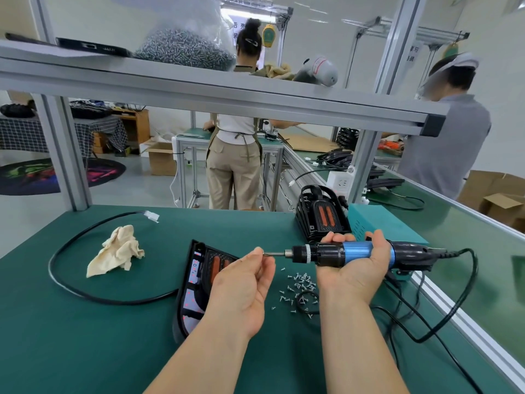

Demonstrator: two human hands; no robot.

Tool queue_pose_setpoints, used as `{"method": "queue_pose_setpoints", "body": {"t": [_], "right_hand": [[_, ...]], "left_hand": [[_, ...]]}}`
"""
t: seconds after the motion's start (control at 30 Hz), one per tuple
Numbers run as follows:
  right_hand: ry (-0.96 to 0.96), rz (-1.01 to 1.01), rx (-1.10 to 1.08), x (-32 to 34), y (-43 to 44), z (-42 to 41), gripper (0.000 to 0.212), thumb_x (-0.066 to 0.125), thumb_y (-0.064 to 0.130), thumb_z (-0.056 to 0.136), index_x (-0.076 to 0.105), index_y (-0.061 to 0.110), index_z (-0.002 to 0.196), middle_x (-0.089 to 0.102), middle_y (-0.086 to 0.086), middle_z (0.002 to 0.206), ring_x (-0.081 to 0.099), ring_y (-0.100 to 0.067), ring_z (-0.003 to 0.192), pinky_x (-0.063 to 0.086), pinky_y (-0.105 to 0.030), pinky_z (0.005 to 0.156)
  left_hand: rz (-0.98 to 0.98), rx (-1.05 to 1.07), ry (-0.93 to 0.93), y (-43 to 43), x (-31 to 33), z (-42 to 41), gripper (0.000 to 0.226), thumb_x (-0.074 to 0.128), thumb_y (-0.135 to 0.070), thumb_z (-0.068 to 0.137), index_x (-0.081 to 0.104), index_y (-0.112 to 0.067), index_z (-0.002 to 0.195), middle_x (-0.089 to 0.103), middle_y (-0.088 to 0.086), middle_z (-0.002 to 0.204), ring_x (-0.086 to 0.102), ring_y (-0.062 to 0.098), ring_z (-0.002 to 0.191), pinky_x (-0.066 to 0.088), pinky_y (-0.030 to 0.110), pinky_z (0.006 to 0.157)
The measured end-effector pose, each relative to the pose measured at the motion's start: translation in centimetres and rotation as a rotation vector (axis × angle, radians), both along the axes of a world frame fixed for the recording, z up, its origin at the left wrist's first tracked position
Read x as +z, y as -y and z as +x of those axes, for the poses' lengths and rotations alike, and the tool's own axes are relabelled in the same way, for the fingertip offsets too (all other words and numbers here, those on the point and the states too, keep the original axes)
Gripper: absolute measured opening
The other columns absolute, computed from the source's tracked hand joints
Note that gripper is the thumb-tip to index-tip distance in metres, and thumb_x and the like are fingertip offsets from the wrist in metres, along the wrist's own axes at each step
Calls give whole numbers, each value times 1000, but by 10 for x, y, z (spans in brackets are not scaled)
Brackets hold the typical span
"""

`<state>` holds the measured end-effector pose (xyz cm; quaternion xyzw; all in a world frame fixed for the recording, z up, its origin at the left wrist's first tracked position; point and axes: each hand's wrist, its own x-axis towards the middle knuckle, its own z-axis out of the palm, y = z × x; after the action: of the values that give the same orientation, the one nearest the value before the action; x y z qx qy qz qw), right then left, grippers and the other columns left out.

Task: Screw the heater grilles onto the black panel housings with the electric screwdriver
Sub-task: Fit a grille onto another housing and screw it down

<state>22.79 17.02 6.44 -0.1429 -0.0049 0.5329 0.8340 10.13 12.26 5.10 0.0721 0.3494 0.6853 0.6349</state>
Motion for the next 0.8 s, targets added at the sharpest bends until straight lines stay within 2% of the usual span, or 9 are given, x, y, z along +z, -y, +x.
{"method": "queue_pose_setpoints", "body": {"t": [0.17, 0.37, 0.8], "right_hand": [[24, -3, -9, 3, 2, -1, 22, 66, 29, 89, 54, 17, 75, 52, 1, 58, 51, -15, 47, 54, -27, 59], [87, 18, -11, 4, 4, 0, 23, 64, 29, 91, 51, 16, 76, 52, 1, 59, 50, -15, 47, 53, -28, 58], [88, 12, -21, 3, 4, 2, 23, 64, 29, 91, 51, 16, 77, 52, 2, 59, 52, -14, 48, 53, -28, 58]], "left_hand": [[-14, 1, -29, 2, 0, 1, 5, 63, 4, 91, 63, 4, 86, 67, 5, 62, 68, 10, 52, 56, 20, 49], [-26, -43, -156, 1, -3, -1, 7, 63, -1, 93, 64, 1, 87, 70, 3, 58, 68, 9, 53, 56, 20, 49], [-15, -37, -254, -2, -5, 2, 10, 62, -4, 95, 64, 1, 86, 69, 5, 63, 66, 11, 59, 56, 19, 52]]}}
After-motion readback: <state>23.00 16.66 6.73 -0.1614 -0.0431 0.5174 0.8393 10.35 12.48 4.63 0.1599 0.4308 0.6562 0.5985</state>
